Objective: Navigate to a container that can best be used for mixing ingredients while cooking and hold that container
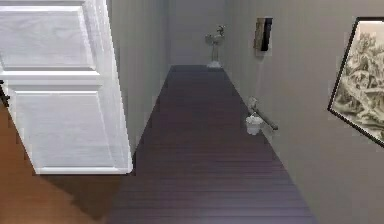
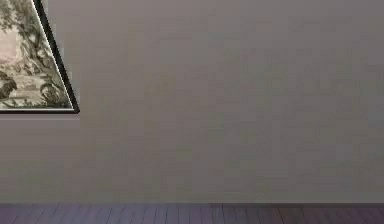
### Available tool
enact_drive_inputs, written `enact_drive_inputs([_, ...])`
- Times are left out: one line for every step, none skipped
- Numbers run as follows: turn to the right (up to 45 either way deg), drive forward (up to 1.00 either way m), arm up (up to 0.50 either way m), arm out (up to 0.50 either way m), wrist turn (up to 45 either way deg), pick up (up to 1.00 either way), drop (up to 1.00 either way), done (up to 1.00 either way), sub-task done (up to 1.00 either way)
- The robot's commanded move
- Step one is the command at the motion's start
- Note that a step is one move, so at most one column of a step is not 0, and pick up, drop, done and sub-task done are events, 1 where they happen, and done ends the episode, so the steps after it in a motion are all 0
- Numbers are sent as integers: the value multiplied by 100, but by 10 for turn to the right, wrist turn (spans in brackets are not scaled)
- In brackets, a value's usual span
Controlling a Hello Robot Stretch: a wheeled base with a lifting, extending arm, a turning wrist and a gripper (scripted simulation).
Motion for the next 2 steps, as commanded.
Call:
enact_drive_inputs([-420,0,0,0,0,0,0,0,0])
enact_drive_inputs([0,70,0,0,0,0,0,0,0])
